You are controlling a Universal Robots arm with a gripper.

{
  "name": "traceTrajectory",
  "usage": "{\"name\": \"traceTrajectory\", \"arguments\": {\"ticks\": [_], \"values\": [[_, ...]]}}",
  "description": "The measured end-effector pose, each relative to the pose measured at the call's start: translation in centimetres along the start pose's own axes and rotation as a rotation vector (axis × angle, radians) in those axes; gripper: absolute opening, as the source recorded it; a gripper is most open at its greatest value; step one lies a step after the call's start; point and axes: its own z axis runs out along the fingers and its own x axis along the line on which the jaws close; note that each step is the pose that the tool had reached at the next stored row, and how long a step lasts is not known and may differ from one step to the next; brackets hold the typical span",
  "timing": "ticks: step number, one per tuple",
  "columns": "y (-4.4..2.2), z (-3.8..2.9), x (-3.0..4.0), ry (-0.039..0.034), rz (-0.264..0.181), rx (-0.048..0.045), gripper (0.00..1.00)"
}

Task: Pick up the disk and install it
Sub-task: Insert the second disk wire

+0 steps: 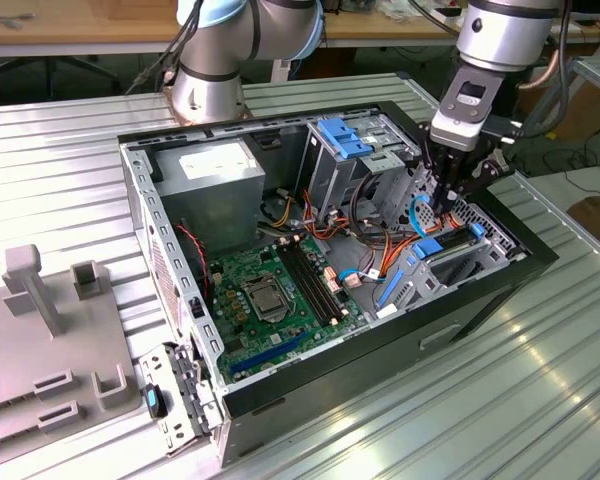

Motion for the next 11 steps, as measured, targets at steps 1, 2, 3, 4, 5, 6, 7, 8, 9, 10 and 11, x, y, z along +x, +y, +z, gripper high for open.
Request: {"name": "traceTrajectory", "arguments": {"ticks": [1,2,3,4,5,6,7,8,9,10,11], "values": [[0.01,0.05,-0.23,0.0005,0.000,0.0000,0.16],[0.02,0.16,-0.77,0.0034,0.000,0.0001,0.16],[0.03,0.23,-1.17,0.0058,0.000,0.0002,0.16],[0.04,0.30,-1.55,0.0065,0.000,0.0003,0.16],[0.05,0.36,-1.82,0.0078,0.000,0.0002,0.16],[0.05,0.38,-1.96,0.0095,0.000,0.0001,0.16],[0.06,0.43,-2.18,0.0149,0.000,-0.0002,0.16],[0.06,0.46,-2.33,0.0196,0.000,-0.0003,0.16],[0.07,0.47,-2.48,0.0237,0.000,-0.0003,0.16],[0.07,0.51,-2.65,0.0280,0.001,-0.0004,0.16],[0.07,0.54,-2.80,0.0309,0.001,-0.0009,0.16]]}}
